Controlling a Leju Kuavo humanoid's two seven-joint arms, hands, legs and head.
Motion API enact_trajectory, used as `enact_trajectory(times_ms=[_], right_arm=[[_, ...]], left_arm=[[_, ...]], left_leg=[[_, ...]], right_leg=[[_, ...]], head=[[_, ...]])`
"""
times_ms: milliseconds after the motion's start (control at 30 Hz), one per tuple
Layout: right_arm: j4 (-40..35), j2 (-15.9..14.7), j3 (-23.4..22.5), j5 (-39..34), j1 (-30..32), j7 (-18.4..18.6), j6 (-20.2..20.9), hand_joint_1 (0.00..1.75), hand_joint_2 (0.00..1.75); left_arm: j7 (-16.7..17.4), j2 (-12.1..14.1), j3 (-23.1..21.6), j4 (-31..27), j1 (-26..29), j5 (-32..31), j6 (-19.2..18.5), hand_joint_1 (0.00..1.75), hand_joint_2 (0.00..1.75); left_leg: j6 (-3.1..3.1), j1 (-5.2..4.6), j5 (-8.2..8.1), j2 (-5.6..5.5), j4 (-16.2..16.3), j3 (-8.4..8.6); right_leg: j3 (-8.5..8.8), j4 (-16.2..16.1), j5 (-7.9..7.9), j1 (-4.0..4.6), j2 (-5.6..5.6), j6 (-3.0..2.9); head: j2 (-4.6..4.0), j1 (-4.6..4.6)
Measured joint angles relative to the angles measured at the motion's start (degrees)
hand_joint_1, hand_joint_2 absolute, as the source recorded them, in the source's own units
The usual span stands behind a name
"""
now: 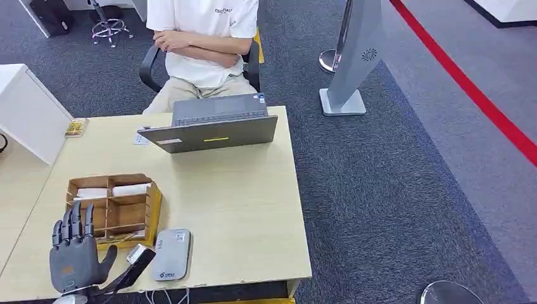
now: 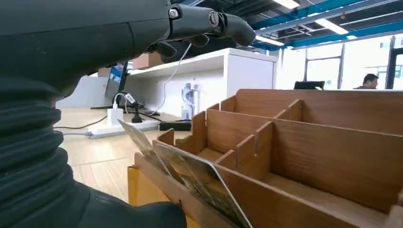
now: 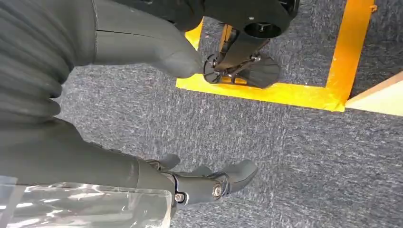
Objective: Pass the card to the sensor for recognition and then transmit it.
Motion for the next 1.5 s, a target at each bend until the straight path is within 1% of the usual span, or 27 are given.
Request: enact_trajectory(times_ms=[233,567,600,1267,1500], right_arm=[[0.00,0.02,0.46,0.15,-0.29,0.07,0.04,0.00,1.75],[0.00,0.02,1.16,0.31,-0.30,0.07,0.11,0.00,1.75],[0.00,0.02,1.16,0.31,-0.30,0.07,0.11,0.00,1.75],[0.00,0.02,1.25,0.28,-0.26,0.15,-0.04,0.00,1.75],[0.00,0.02,1.29,0.15,-0.28,0.42,-0.09,0.00,1.75]], left_arm=[[-0.35,-1.26,-0.02,3.41,-1.34,-0.79,0.35,0.00,1.75],[-0.35,-1.79,-0.11,5.42,-1.53,-0.72,0.55,0.00,1.75],[-0.35,-1.81,-0.11,5.57,-1.51,-0.72,0.54,1.75,1.75],[-0.31,-1.68,-0.98,5.94,-1.17,-0.26,0.63,1.75,1.75],[-0.28,-1.53,-1.16,5.94,-1.19,0.90,0.87,1.75,1.75]], left_leg=[[0.00,0.00,0.00,0.00,0.00,0.01],[0.00,0.00,0.00,0.01,0.00,0.00],[0.00,0.00,0.00,0.00,0.00,0.00],[0.00,0.00,0.00,0.00,0.00,0.01],[0.00,0.00,0.00,0.00,0.00,0.01]], right_leg=[[0.00,0.00,0.00,0.00,0.00,0.00],[0.00,0.00,0.00,0.00,0.01,0.00],[0.00,0.00,0.00,0.00,0.01,0.00],[0.01,0.00,0.00,0.00,0.00,0.00],[0.01,0.00,0.00,0.00,0.00,0.00]], head=[[0.00,0.00],[0.00,0.00],[0.00,0.00],[0.00,0.00],[0.02,0.00]])
